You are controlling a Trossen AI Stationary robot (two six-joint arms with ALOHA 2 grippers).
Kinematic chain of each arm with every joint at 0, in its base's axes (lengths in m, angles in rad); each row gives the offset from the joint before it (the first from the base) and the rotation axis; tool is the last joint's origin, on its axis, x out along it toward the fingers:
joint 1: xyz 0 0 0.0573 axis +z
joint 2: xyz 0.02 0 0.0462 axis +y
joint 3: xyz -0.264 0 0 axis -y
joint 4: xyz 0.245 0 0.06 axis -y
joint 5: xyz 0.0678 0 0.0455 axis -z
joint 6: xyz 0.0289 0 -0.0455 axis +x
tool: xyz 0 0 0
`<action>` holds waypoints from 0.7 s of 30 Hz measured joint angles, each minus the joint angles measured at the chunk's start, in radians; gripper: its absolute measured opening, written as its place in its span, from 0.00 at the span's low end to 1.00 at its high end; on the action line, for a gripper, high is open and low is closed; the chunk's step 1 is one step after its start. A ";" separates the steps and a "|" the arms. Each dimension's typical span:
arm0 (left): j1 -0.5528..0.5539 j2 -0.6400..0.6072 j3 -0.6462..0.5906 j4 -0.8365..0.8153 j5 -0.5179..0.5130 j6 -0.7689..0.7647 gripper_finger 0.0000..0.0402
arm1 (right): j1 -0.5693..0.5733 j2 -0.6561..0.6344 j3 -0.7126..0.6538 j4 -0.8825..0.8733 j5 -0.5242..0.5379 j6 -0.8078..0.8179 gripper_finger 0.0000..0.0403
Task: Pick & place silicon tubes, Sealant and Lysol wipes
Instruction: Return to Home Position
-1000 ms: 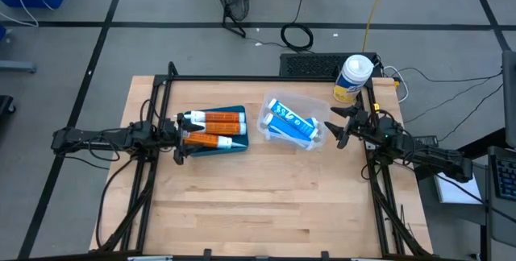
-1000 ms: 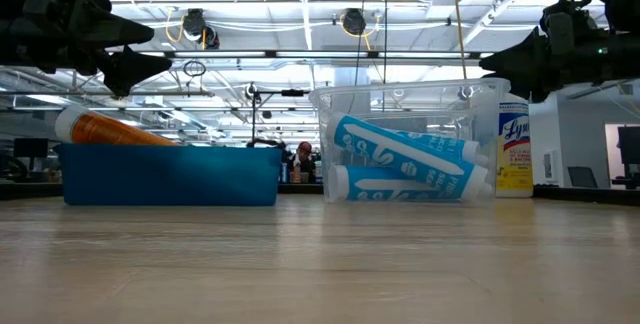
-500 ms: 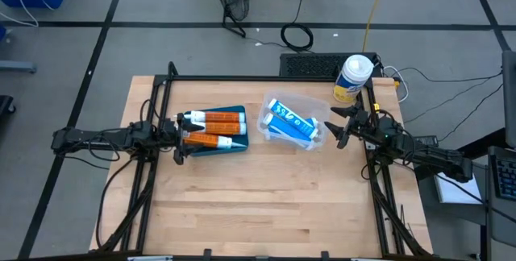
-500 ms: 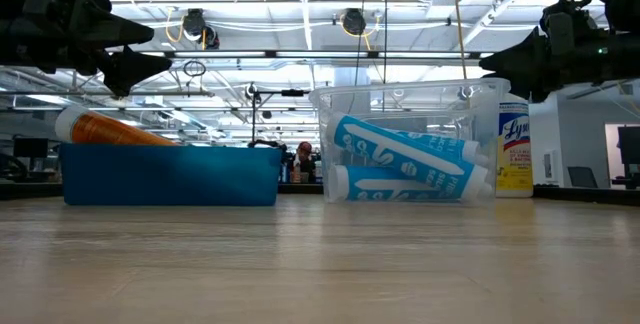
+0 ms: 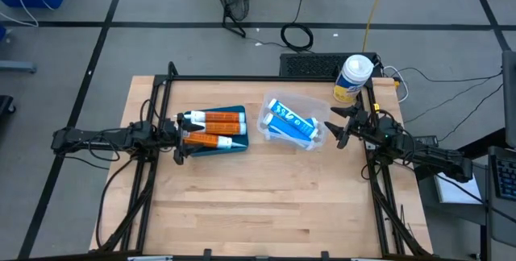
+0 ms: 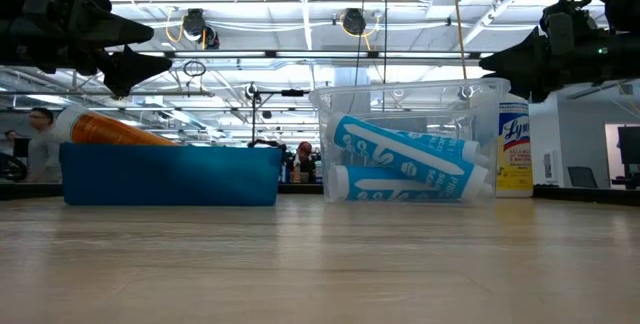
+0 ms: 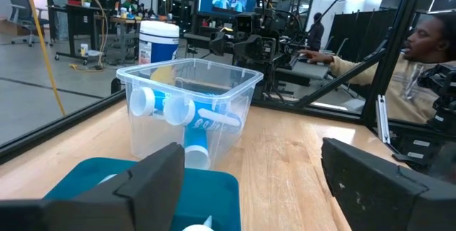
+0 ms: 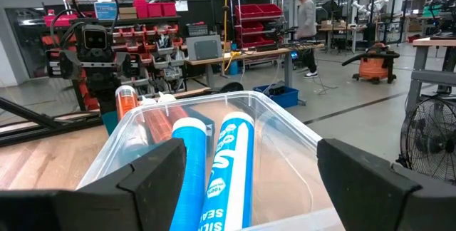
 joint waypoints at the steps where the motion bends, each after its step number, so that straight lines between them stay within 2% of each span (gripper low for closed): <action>1: 0.000 0.000 0.000 0.000 0.000 0.000 0.80 | 0.000 0.000 0.000 0.000 0.000 0.000 0.73; 9: 0.000 0.000 0.000 0.000 0.000 0.000 0.77 | 0.000 0.000 0.000 0.000 0.000 0.000 0.73; 21: 0.000 0.000 0.000 0.000 0.000 0.000 0.80 | 0.000 0.000 0.000 0.000 0.000 0.000 0.73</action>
